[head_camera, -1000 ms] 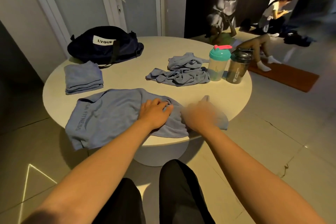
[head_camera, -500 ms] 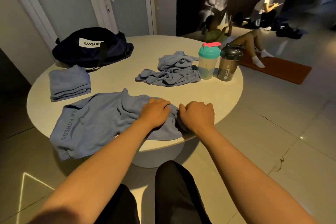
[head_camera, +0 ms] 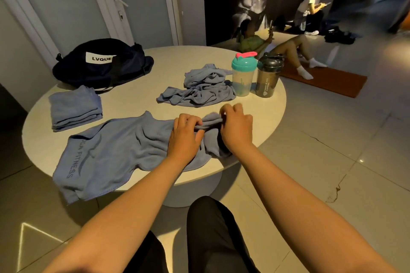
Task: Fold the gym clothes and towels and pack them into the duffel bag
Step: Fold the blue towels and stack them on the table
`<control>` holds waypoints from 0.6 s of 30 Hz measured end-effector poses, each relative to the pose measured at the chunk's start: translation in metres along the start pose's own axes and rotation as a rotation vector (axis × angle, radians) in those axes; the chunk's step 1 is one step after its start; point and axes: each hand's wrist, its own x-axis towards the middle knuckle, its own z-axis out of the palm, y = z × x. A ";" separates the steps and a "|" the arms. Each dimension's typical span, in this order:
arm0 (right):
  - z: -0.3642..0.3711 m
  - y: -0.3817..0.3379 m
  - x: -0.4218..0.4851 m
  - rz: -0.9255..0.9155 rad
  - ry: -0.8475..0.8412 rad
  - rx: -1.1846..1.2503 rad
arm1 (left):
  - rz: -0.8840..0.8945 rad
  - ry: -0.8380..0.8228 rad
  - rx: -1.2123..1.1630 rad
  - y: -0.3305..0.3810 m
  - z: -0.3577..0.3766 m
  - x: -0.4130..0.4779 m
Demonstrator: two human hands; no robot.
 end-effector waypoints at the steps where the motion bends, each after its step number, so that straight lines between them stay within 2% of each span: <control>1: 0.001 -0.001 0.002 -0.006 0.065 0.016 | 0.021 -0.061 0.001 -0.001 0.000 0.000; 2: 0.003 -0.002 0.003 -0.016 0.047 0.001 | 0.016 -0.157 0.021 -0.003 0.001 0.000; 5: 0.012 -0.001 0.000 -0.003 -0.153 -0.040 | -0.110 -0.423 0.148 -0.009 0.004 0.003; 8: 0.019 0.007 -0.011 0.038 -0.345 -0.077 | -0.184 -0.562 0.266 -0.011 0.004 0.011; 9: 0.018 0.010 -0.013 0.060 -0.358 -0.117 | -0.208 -0.577 0.278 -0.012 0.003 0.015; 14: -0.011 0.022 -0.011 0.296 -0.320 -0.260 | -0.288 -0.549 0.351 -0.019 0.001 0.023; 16: -0.013 0.024 -0.009 0.265 -0.259 -0.253 | -0.222 -0.566 0.353 -0.012 0.005 0.022; 18: -0.009 0.023 -0.005 0.129 -0.108 -0.172 | -0.128 -0.646 0.345 -0.001 0.009 0.020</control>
